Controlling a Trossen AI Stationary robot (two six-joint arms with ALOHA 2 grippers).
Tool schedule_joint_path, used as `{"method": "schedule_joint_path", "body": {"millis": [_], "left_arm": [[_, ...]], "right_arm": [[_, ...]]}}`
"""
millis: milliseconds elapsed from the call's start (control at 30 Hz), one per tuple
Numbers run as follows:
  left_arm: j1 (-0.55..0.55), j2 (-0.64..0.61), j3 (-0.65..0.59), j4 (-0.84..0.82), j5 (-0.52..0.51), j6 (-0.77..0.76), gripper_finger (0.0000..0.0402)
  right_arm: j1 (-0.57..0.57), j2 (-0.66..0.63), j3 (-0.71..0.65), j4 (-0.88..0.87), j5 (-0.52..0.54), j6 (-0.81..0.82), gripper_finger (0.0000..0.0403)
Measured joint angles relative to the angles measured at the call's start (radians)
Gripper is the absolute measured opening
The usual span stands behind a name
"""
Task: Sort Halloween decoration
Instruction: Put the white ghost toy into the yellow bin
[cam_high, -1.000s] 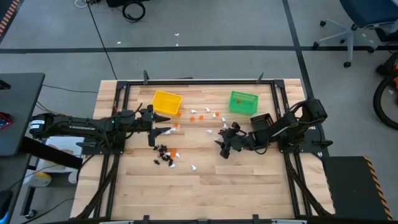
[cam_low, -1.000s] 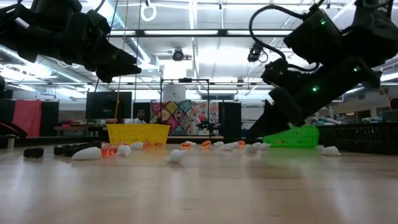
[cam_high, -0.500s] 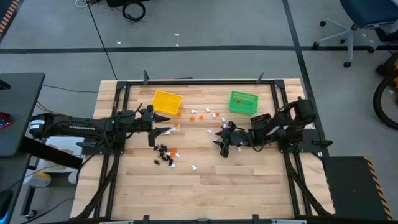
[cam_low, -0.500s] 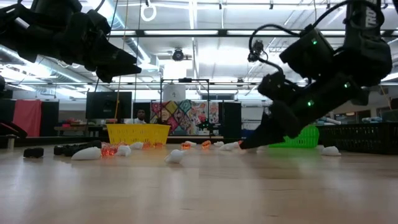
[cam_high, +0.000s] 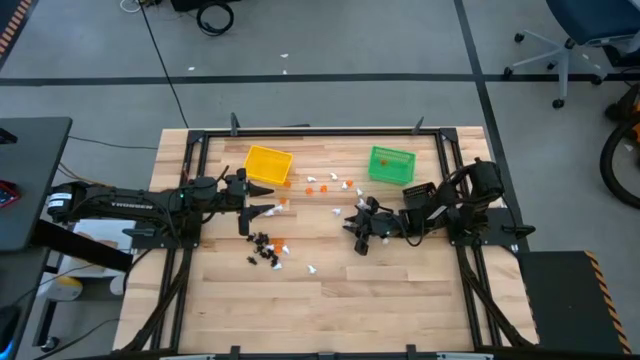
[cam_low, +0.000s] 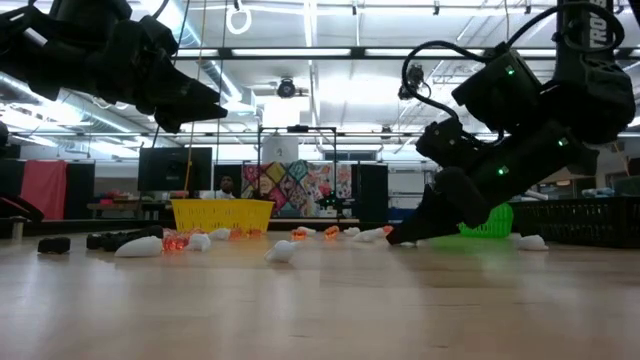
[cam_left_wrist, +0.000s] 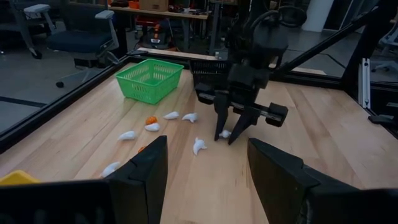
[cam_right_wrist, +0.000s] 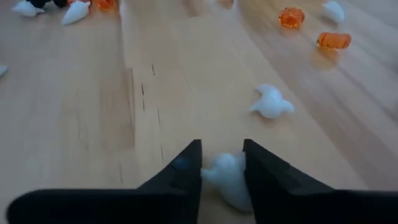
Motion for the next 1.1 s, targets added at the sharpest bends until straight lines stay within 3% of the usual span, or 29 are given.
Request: {"method": "schedule_joint_path", "body": {"millis": [200, 400, 767, 1100], "left_arm": [[0.000, 0.000, 0.000, 0.000, 0.000, 0.001, 0.0196], [0.000, 0.000, 0.000, 0.000, 0.000, 0.001, 0.0196], [0.000, 0.000, 0.000, 0.001, 0.000, 0.001, 0.0196], [0.001, 0.000, 0.000, 0.000, 0.000, 0.002, 0.0196]], "right_arm": [[-0.008, -0.070, 0.000, -0.099, -0.012, 0.008, 0.0080], [-0.027, -0.164, 0.062, -0.361, -0.020, 0.009, 0.0072], [-0.088, -0.257, 0.194, -0.626, -0.147, 0.012, 0.0066], [-0.197, -0.300, 0.486, -1.093, -0.196, 0.042, 0.0067]]}}
